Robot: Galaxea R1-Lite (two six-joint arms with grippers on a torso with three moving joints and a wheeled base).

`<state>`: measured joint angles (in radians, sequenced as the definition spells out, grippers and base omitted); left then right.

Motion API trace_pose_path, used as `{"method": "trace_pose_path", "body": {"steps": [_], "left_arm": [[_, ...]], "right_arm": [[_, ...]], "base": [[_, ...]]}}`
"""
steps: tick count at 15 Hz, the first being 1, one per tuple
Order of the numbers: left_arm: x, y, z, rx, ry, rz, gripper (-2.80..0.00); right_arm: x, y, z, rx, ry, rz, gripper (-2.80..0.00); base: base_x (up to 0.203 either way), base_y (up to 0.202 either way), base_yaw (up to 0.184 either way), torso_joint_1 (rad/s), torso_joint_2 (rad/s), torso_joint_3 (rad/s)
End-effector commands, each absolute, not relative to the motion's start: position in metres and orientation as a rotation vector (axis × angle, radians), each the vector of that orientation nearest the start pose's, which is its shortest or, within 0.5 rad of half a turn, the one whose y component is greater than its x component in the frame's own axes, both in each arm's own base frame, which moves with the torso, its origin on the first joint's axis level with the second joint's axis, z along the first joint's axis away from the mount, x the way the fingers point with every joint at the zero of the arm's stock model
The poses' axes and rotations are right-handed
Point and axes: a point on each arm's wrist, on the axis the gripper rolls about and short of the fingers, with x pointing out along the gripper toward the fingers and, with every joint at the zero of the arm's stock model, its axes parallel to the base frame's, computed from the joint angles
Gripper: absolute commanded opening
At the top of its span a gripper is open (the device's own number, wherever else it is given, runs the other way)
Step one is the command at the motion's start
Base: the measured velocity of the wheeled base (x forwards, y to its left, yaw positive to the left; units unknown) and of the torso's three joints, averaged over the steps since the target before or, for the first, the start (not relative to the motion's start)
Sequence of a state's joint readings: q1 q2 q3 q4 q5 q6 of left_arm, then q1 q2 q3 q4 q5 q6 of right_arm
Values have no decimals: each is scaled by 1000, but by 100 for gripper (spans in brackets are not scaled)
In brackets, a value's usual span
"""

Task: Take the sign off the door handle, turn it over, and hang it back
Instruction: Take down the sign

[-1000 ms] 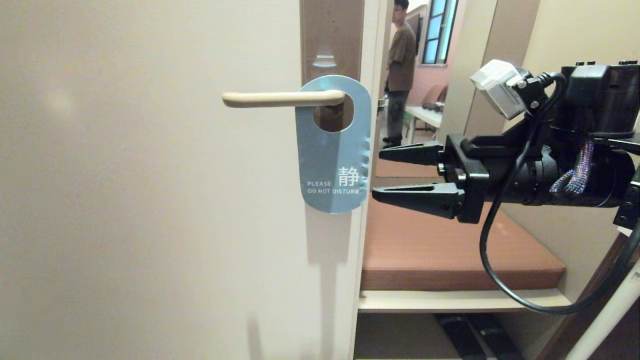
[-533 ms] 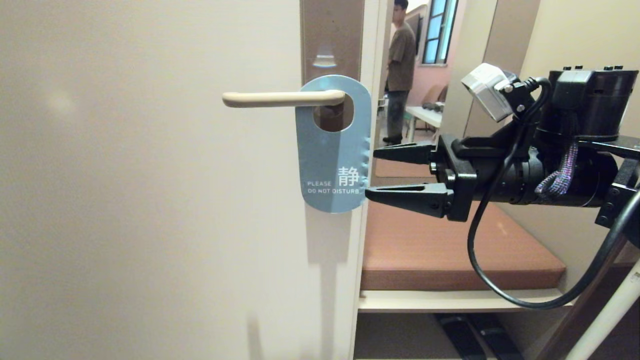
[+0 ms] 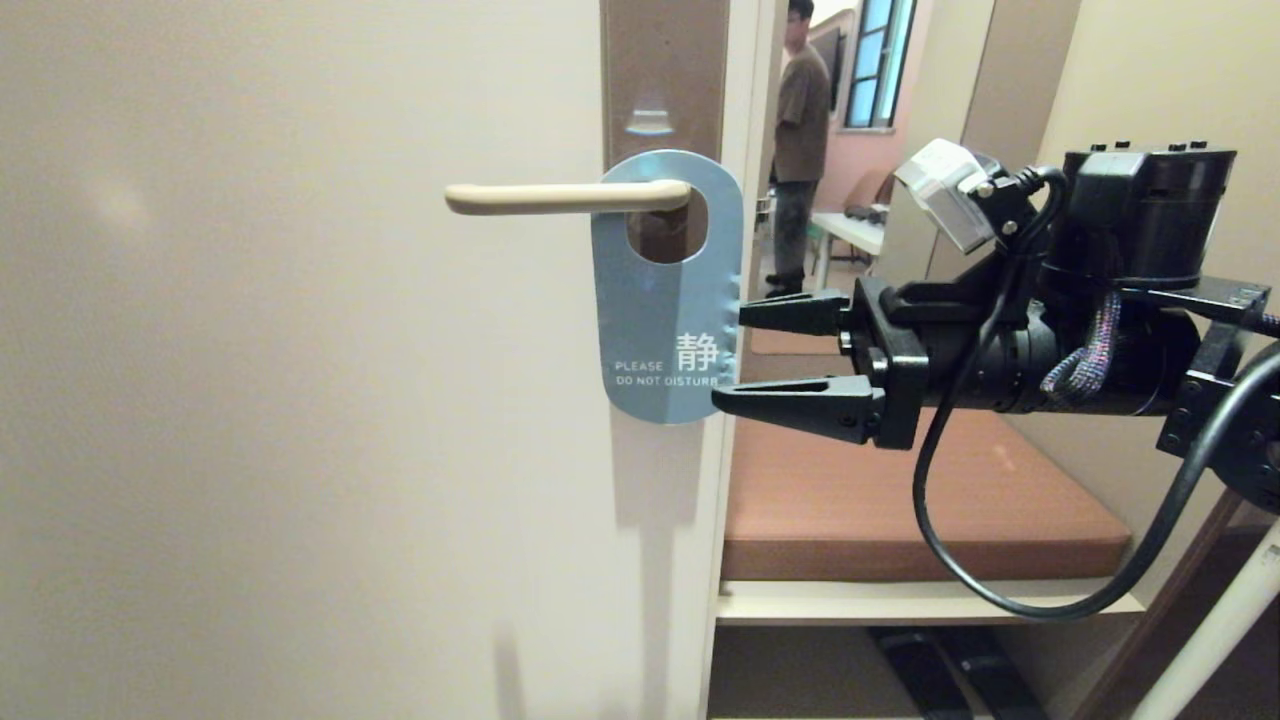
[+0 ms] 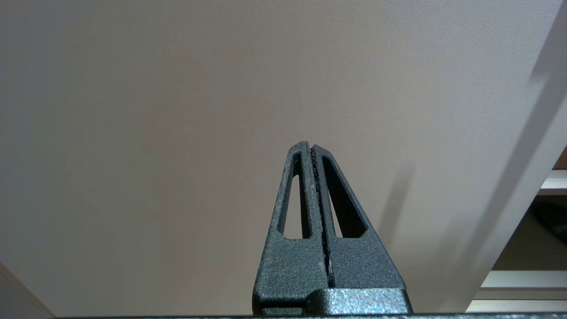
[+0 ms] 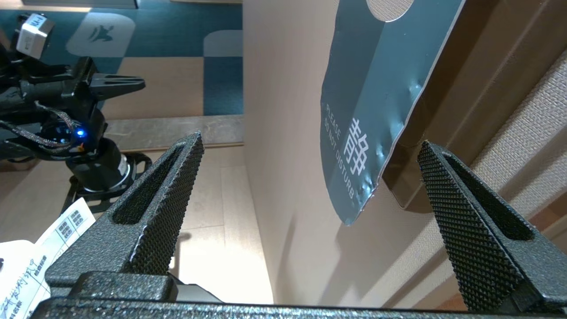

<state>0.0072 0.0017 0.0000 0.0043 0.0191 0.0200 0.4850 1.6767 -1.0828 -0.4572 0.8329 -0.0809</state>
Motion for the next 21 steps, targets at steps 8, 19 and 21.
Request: {"method": "trace_pose_path", "body": {"steps": [8, 19, 21], "left_arm": [[-23, 0, 75, 20, 6, 26, -280], [-23, 0, 75, 20, 6, 28, -280], [-23, 0, 75, 20, 6, 26, -280]], "right_arm": [[279, 169, 246, -45, 63, 1366, 0], [279, 183, 248, -45, 43, 1407, 0], [279, 185, 247, -44, 45, 1413, 0]], "base": [[0, 0, 0, 0, 0, 0], [0, 0, 0, 0, 0, 0], [0, 0, 0, 0, 0, 0]]}}
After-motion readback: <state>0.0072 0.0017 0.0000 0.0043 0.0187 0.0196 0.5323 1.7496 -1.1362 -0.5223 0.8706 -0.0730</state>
